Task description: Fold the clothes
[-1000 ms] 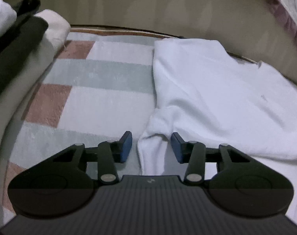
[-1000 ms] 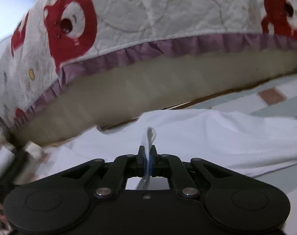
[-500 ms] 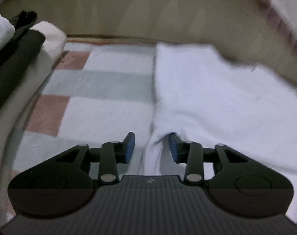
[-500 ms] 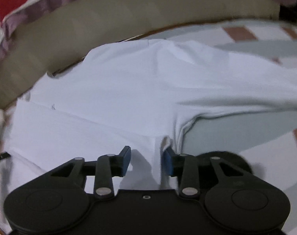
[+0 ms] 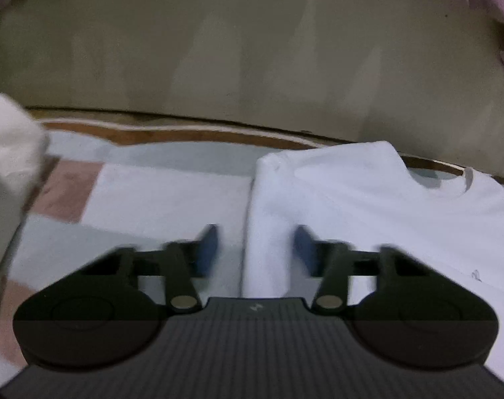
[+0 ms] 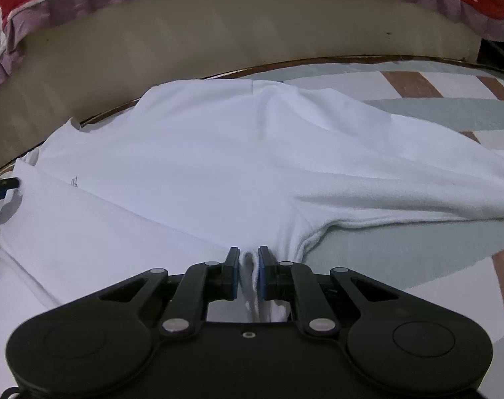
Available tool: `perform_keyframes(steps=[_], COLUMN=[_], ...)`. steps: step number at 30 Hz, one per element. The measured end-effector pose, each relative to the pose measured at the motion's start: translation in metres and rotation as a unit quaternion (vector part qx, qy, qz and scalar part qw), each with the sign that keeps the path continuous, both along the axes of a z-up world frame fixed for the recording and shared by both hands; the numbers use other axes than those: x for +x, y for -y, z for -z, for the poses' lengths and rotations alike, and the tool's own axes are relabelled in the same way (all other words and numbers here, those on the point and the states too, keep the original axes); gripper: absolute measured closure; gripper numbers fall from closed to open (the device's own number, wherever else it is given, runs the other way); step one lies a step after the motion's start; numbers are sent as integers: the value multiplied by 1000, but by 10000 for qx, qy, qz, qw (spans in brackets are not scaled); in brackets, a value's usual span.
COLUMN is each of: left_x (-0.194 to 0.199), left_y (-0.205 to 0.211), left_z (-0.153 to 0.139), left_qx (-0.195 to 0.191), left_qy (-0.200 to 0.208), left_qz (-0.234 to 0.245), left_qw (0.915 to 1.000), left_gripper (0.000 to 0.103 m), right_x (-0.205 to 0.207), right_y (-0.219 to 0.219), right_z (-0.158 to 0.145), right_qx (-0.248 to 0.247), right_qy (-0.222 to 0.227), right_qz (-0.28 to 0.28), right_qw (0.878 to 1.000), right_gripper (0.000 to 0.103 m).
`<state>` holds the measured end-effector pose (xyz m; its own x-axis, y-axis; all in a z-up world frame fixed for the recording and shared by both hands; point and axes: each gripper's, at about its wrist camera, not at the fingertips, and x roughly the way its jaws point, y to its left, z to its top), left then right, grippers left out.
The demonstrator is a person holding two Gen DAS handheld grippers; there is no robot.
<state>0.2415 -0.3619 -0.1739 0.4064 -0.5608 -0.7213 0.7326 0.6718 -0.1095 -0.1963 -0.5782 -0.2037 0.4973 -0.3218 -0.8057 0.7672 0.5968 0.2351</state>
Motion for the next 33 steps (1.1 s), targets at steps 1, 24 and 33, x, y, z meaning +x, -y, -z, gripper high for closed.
perform_keyframes(steps=[1,24,33], left_x=[2,-98,-228], left_y=[5,-8,-4], left_z=[0,-4,-13], left_qx=[54,565,97], left_qy=[20,166,-1115], left_qz=[49,-76,121], left_qw=[10000,9982,9936], left_gripper=[96,92,63], right_x=[-1,-52,-40], right_y=[1,23,-25], right_z=[-1,-19,-52], right_qx=[25,744,495], right_qy=[17,439,787], right_qz=[-5,825,-305], right_qw=[10000,9928,9952], right_gripper=[90,61,62])
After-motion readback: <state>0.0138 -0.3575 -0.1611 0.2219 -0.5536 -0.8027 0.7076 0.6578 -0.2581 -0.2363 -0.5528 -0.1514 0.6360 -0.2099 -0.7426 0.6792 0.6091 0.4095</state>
